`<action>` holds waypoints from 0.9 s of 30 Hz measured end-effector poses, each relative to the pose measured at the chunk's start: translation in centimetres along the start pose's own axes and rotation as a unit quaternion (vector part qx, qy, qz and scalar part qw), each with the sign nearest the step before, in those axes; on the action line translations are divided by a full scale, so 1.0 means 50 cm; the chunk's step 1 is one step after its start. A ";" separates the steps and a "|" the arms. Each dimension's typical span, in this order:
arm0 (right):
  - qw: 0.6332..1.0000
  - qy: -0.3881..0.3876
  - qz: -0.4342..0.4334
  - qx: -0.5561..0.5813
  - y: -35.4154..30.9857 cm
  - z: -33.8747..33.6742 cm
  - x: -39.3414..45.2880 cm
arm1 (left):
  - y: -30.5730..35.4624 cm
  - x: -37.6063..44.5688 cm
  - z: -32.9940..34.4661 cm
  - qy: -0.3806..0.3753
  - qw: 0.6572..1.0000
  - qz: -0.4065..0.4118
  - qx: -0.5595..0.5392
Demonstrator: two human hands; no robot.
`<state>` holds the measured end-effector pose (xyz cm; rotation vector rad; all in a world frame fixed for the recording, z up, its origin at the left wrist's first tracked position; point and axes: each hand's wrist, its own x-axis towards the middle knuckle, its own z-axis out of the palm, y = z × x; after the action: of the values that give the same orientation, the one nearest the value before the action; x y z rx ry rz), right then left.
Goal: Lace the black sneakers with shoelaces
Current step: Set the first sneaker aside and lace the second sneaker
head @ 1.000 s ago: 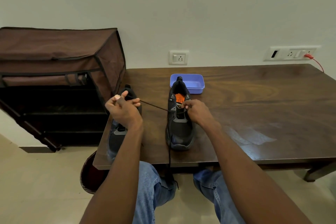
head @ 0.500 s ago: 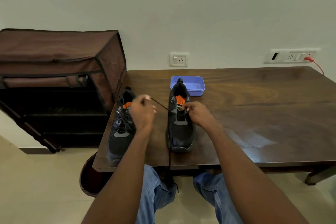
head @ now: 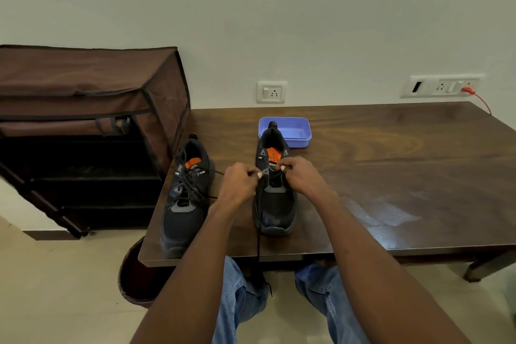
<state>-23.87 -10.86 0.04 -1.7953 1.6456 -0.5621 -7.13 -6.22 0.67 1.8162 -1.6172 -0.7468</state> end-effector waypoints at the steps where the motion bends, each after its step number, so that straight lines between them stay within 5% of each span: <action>1: 1.000 0.004 0.005 0.002 0.001 -0.002 0.000 | -0.001 -0.002 -0.009 0.041 0.999 -0.009 -0.026; 5: 1.000 0.007 0.008 0.012 0.004 -0.007 0.000 | -0.007 -0.011 -0.051 0.280 0.948 -0.092 -0.119; 8: 1.000 0.001 0.005 0.012 0.000 -0.005 -0.001 | -0.006 -0.015 -0.061 0.369 0.910 -0.118 -0.147; 14: 1.000 0.006 0.001 -0.020 -0.002 0.000 -0.004 | -0.012 -0.014 -0.035 0.237 0.961 -0.037 0.136; 19: 0.999 0.000 -0.014 -0.047 -0.008 0.003 -0.011 | -0.010 0.009 0.000 -0.019 0.991 0.041 0.125; 27: 0.998 0.009 -0.012 -0.055 -0.013 -0.001 -0.015 | -0.026 0.011 -0.003 0.013 0.997 -0.013 0.079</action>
<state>-23.50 -10.13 0.60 -1.8959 1.6993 -0.5064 -6.09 -6.66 -0.18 1.9529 -1.6803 -0.6185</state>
